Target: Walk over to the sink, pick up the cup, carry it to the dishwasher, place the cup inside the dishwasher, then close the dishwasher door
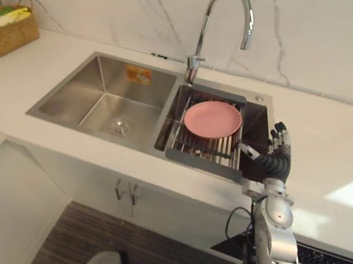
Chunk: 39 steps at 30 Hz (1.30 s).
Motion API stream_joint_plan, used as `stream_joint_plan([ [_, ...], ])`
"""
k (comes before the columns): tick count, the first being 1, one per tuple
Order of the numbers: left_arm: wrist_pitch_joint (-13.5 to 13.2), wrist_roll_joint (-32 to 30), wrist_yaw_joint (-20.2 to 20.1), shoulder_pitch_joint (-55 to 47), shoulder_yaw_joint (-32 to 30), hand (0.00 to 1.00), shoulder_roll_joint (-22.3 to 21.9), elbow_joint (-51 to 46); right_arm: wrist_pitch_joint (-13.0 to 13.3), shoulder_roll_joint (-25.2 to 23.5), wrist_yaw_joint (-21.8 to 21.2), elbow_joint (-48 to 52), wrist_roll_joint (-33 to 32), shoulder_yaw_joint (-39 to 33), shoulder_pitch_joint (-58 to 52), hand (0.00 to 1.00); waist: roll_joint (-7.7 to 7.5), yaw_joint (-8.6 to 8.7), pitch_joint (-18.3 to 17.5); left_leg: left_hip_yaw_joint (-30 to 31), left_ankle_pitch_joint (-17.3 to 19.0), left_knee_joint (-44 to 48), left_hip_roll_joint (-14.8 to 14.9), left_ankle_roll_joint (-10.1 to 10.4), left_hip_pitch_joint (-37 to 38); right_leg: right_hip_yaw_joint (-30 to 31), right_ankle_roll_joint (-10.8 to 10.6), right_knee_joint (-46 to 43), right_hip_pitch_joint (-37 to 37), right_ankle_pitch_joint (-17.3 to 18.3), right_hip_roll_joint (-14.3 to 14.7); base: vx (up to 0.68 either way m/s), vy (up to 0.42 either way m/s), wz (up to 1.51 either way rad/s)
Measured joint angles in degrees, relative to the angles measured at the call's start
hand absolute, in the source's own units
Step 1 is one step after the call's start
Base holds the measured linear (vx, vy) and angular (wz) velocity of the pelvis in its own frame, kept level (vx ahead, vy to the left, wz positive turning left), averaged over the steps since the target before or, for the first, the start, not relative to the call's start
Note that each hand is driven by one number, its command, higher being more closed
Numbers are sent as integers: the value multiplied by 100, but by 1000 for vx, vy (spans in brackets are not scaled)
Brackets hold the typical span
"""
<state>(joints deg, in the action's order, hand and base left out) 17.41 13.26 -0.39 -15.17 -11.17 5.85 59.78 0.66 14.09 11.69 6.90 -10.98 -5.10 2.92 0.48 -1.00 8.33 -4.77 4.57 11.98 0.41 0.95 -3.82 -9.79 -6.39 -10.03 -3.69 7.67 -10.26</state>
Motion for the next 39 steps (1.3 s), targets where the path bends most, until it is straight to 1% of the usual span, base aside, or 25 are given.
stream_joint_plan([
  [3, -60, 11, 10, 104, -5, 0, -8, -21, -96, -16, 19, -19, -1, 75, 0, 0, 14, 7, 10, -22, -106, -127, -73, -44, 45, -7, -61, 115, -29, -69, -52, 79, 34, 3],
  [4, -119, 9, 18, 118, -5, 0, -22, -51, -102, -16, 24, -73, -1, 75, 1, 0, 26, 9, 11, -25, -152, -158, -81, -85, 54, -13, -116, 142, -34, -101, -57, 61, 0, -1],
  [5, -178, 2, 22, 118, -4, 0, -27, -59, -127, -16, 28, -135, 0, 74, -6, 0, 27, 9, 11, -30, -187, -237, -82, -76, 101, -15, -142, 171, -41, -126, -54, 66, -12, -1],
  [9, -241, -3, 56, 121, -4, 0, -38, -57, -140, -14, 14, -138, 103, 68, -10, 0, 36, 50, 7, -28, -252, -361, -38, -55, 159, -33, -139, 256, -61, -172, 1, 64, -47, -3],
  [11, -290, -7, 155, 138, 1, 0, -38, -59, -103, -6, -22, -137, 509, 66, -4, 0, 27, 48, 11, -29, -293, -491, 1, -3, 267, -55, -118, 342, -137, -206, 48, 31, -54, -4],
  [15, -352, -14, 156, 141, 6, 0, -36, -60, -96, 56, -126, -137, 1115, 52, 132, 0, 24, 51, 11, -27, -376, -626, 43, 15, 301, -116, -93, 472, -153, -277, 77, -19, -21, 0],
  [18, -351, -4, 156, 140, 5, 0, -30, -67, -148, 414, -382, -198, 1473, 57, 501, 0, -6, 51, 26, -3, -540, -821, 42, 9, 302, -173, -89, 607, -164, -401, 117, -51, -17, 6],
  [20, -348, -5, 156, 141, 4, 0, -14, -80, -192, 630, -528, -418, 1729, 64, 839, 0, -59, 33, 57, 8, -628, -937, 41, 4, 360, -205, -84, 713, -227, -474, 130, -80, -2, 4],
  [22, -328, -6, 152, 121, -1, 0, 4, -139, -236, 852, -679, -636, 2160, 145, 1144, 0, -125, -45, 46, 15, -707, -1071, 41, -4, 418, -221, -71, 778, -234, -511, 144, -96, -2, 2],
  [24, -269, -10, 151, 78, -5, 0, 22, -240, -230, 1026, -862, -756, 2608, 319, 1349, 0, -191, -74, 38, 36, -803, -1187, 33, -9, 427, -276, -60, 832, -230, -529, 150, -89, -2, 12],
  [26, -219, -55, 150, 75, -5, 0, 32, -259, -219, 1252, -1145, -1091, 3192, 594, 1587, 0, -272, -100, 23, 162, -912, -1339, 15, 20, 421, -397, -47, 890, -231, -559, 154, -94, -2, 24],
  [27, -214, -71, 149, 74, -10, 0, 34, -281, -215, 1307, -1206, -1204, 3336, 677, 1647, 0, -290, -119, 29, 171, -929, -1350, 14, 26, 411, -420, -38, 897, -231, -562, 155, -71, 1, 20],
  [29, -192, -116, 146, 87, -9, 0, 42, -312, -211, 1479, -1492, -1625, 3834, 941, 1876, 0, -319, -198, 27, 220, -1025, -1451, 3, 29, 390, -510, -5, 948, -231, -591, 158, -72, 6, 17],
  [31, -170, -118, 144, 82, -8, 0, 41, -333, -181, 1602, -1614, -1925, 4040, 1167, 2043, 0, -320, -225, 28, 318, -1097, -1529, -16, 31, 385, -570, -10, 964, -233, -609, 157, -45, 1, 20],
  [35, -142, -236, 136, 40, 5, 0, 40, -494, -143, 1633, -1746, -2612, 4424, 1477, 2346, 0, -323, -289, 30, 463, -1166, -1581, -35, 35, 367, -702, -17, 969, -259, -615, 156, -30, -5, 16],
  [39, -114, -236, 129, 40, 19, 0, 38, -520, -164, 1761, -1700, -2998, 4654, 1654, 2386, 0, -326, -352, 33, 614, -1220, -1634, -68, 39, 353, -861, -61, 976, -327, -620, 145, 1, -10, 20],
])
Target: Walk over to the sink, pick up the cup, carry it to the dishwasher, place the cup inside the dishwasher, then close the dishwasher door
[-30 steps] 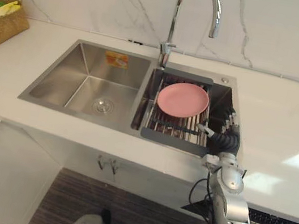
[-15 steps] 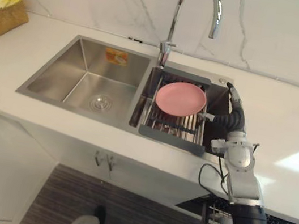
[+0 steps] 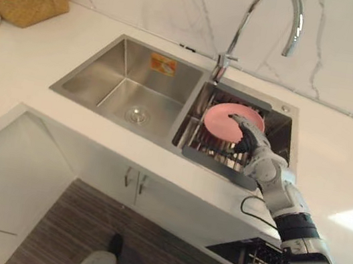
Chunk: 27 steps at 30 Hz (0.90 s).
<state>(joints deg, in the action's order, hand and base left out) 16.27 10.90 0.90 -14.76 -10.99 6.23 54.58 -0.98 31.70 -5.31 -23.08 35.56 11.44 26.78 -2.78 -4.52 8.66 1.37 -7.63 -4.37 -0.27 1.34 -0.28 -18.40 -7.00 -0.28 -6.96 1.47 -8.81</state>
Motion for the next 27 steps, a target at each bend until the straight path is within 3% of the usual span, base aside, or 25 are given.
stream_joint_plan([
  [17, -11, -289, -91, -16, 278, 0, 64, -168, -154, -2, 1156, -1680, 1214, 355, 454, 0, 67, -188, 79, 367, -66, -4, -66, -3, -57, -395, -5, -109, -98, 161, -26, -4, -15, 12],
  [27, -62, -380, -257, -11, 622, 0, 203, -165, -331, -8, 1784, -2365, 1214, 417, 753, 0, 96, -339, 242, 568, -107, -5, -125, -48, -75, -591, -46, -213, -152, 237, -59, 9, -22, 11],
])
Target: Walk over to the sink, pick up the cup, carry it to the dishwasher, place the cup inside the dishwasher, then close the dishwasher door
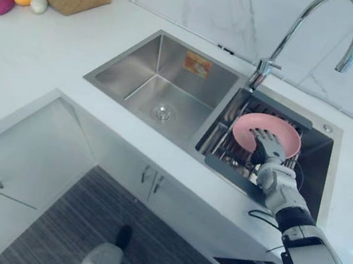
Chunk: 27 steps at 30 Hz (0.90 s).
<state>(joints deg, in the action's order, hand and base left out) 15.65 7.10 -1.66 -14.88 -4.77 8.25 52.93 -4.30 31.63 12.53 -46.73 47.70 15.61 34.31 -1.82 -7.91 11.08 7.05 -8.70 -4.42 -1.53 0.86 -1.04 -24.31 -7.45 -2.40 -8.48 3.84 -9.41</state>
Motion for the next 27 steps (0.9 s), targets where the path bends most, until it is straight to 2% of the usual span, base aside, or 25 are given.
stream_joint_plan([
  [9, -57, -20, -186, 3, 230, 0, 94, 14, -100, 2, 538, -417, 226, -12, 105, 0, 38, -60, 95, 93, 0, -3, -49, 11, 5, -107, 23, -77, -31, 100, -41, -8, -18, 7],
  [10, -78, -43, -260, 2, 278, 0, 111, 16, -113, 3, 689, -443, 226, -13, 106, 100, 51, -74, 142, 96, -1, -3, -49, 30, 4, -122, 40, -77, -31, 111, -42, -48, -15, 5],
  [13, -176, -51, -290, 3, 292, 0, 101, 51, -108, 4, 882, -623, 226, -14, 172, 100, 65, -82, 186, 108, -12, -5, -48, 42, -2, -134, 43, -89, -30, 114, -41, -47, -14, 4],
  [27, -473, -170, -287, -2, 534, 0, 128, 69, 19, 59, 1180, -601, 221, -13, 213, 100, 148, -82, 245, 117, -20, -35, -50, 54, -27, -149, 16, -95, -20, 132, -41, -11, -4, 1],
])
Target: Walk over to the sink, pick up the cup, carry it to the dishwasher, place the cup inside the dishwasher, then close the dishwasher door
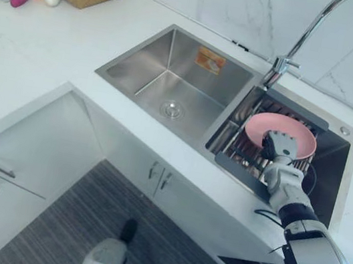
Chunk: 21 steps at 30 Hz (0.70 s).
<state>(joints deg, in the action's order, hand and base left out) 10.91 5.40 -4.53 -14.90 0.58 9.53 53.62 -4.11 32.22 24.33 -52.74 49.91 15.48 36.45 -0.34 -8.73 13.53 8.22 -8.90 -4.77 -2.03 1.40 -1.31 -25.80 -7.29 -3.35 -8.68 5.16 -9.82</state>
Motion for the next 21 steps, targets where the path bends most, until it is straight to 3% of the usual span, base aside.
stream_joint_plan([
  [12, -95, 1, 43, -48, 177, 0, 6, -3, 79, 66, -118, 1, -22, 0, 25, 100, 35, 13, 19, -18, -5, 12, 2, 5, 22, 16, 42, -5, -11, -29, -1, 0, 0, 0],
  [21, -51, 0, 50, -54, 177, 0, -4, -18, 376, 314, -437, 55, 5, 0, 25, 100, 53, 82, 28, -39, -29, 31, 1, -6, 22, 41, 34, 12, -11, -55, -2, 0, 0, 0],
])
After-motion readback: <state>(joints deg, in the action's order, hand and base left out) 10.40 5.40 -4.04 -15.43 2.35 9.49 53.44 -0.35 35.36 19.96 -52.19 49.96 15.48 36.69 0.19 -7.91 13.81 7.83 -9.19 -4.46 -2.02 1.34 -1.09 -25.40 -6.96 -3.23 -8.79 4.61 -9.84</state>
